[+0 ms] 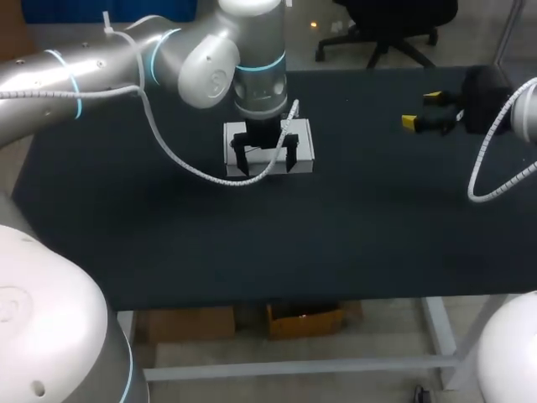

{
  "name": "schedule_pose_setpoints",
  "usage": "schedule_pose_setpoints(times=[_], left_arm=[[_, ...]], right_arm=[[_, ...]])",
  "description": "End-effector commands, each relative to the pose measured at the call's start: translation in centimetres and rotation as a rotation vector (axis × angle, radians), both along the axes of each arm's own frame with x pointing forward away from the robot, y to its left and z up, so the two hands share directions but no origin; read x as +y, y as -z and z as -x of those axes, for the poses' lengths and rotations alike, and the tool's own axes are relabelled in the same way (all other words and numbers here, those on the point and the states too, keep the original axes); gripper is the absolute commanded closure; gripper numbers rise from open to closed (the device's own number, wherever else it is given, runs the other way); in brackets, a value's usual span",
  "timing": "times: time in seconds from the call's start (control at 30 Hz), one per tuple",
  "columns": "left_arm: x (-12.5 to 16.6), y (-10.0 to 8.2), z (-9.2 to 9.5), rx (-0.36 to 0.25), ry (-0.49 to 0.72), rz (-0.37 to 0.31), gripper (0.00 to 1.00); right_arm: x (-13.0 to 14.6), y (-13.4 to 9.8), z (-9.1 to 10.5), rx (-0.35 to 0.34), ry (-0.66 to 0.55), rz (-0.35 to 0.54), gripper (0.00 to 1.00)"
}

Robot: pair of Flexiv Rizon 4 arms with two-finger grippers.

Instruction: Assemble the packaging by folding the flat box into shape, placing the metal phone stand inside, and closing the box properly

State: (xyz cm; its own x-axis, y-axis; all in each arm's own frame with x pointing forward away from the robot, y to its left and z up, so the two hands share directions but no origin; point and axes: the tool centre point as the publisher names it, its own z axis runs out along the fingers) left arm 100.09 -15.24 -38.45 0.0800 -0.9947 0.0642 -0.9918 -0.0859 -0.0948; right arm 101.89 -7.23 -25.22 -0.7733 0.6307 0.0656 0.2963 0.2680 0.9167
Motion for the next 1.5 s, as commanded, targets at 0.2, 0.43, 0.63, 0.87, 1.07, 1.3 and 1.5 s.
schedule_pose_setpoints(times=[0.2,0.43,0.63,0.87,1.07,1.3,1.5], left_arm=[[0.1,-0.4,-2.9,-0.010,0.005,0.011,0.00],[0.2,0.2,-5.1,-0.012,0.021,0.014,0.00],[0.3,0.3,-7.0,-0.019,0.025,0.016,0.00],[0.4,0.2,-9.2,-0.033,0.027,0.009,0.00],[0.5,0.2,-11.4,-0.039,0.019,-0.001,0.00],[0.6,0.0,-13.7,-0.050,0.011,-0.002,0.00],[1.0,-0.2,-14.8,-0.053,0.002,0.002,0.00]], right_arm=[[-0.1,0.1,0.0,-0.002,-0.003,-0.004,0.00],[-0.1,0.1,0.0,-0.002,-0.003,-0.004,0.00],[-0.1,0.1,0.0,-0.002,-0.003,-0.004,0.00],[-0.1,0.1,0.0,-0.002,-0.003,-0.004,0.00],[-0.1,0.1,0.0,-0.002,-0.003,-0.004,0.00],[-0.1,0.1,0.0,-0.002,-0.003,-0.004,0.00],[-0.1,0.1,0.0,-0.002,-0.003,-0.004,0.00]])
